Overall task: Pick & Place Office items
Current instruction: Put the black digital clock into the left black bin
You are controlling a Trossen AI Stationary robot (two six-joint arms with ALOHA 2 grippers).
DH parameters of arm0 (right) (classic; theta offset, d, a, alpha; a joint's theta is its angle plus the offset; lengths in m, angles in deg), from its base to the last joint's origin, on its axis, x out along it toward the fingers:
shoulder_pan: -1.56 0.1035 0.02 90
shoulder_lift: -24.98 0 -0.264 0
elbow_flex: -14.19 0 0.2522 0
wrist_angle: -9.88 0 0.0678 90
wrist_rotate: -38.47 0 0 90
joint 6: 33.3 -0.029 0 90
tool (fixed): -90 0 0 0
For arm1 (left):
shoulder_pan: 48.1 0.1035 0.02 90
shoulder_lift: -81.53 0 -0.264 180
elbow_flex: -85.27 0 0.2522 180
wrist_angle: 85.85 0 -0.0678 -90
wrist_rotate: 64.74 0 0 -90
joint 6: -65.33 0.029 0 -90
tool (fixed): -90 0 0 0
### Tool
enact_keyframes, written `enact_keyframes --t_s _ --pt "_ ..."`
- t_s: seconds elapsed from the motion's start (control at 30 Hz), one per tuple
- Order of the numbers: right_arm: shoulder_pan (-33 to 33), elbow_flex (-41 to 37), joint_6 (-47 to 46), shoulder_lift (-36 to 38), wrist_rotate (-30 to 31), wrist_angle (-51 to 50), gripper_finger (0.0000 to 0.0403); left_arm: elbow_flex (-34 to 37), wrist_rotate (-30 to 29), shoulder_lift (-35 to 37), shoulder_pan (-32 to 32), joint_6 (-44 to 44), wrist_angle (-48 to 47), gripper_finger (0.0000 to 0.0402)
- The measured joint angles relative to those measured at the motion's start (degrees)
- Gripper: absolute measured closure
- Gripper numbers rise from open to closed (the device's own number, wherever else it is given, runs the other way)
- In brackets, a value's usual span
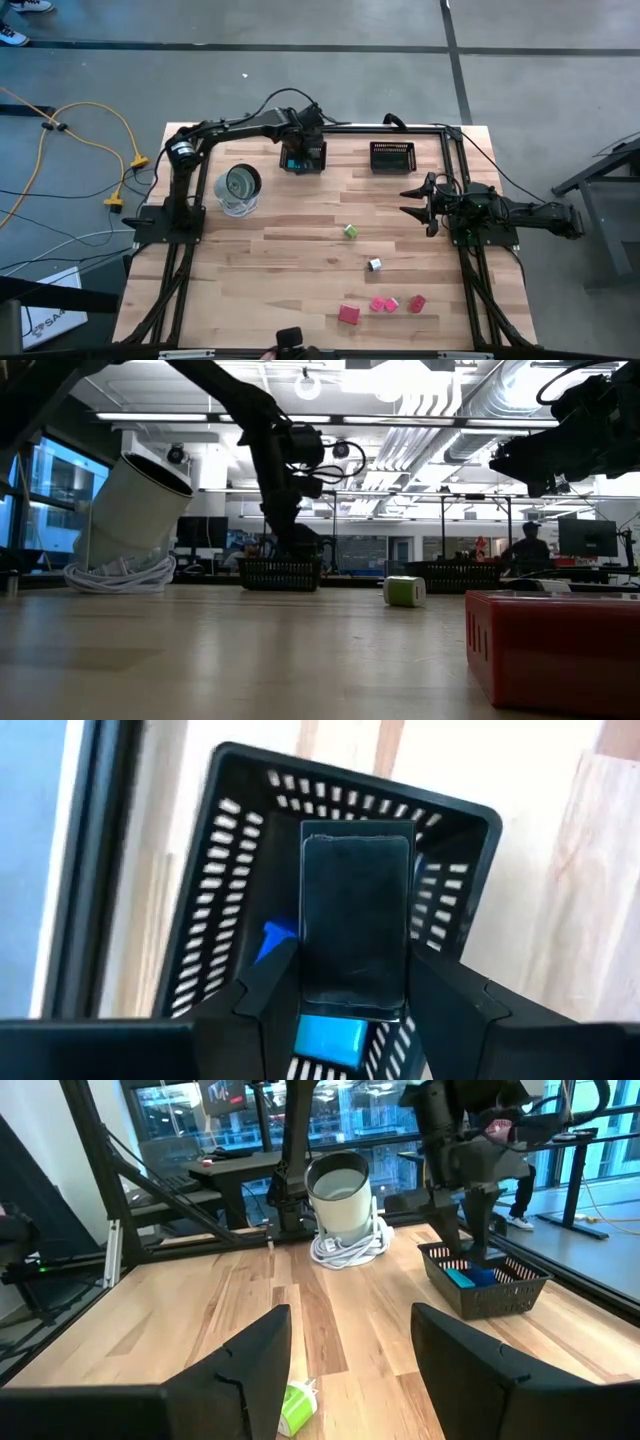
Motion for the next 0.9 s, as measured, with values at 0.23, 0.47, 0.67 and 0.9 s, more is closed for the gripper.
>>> enact_keyframes --t_s 0.23,0.47,0.67,0.9 --pt "0.0 0.0 0.0 0.0 0.0 0.0 0.0208 -0.1 1.3 -1.6 -0.3 1.4 2.9 0.0247" --pt "0.0 0.0 0.0 0.0 0.0 0.0 0.0208 -0.1 0.6 -2.2 -0.3 -6.2 3.7 0.0247" --pt "0.0 0.0 0.0 0.0 0.0 0.0 0.0208 -0.1 0.4 -2.2 -0.4 -17.4 7.9 0.0247" --pt "0.0 0.0 0.0 0.0 0.0 0.0 0.0208 -0.1 -4.3 -2.2 -1.6 -33.7 8.6 0.0247"
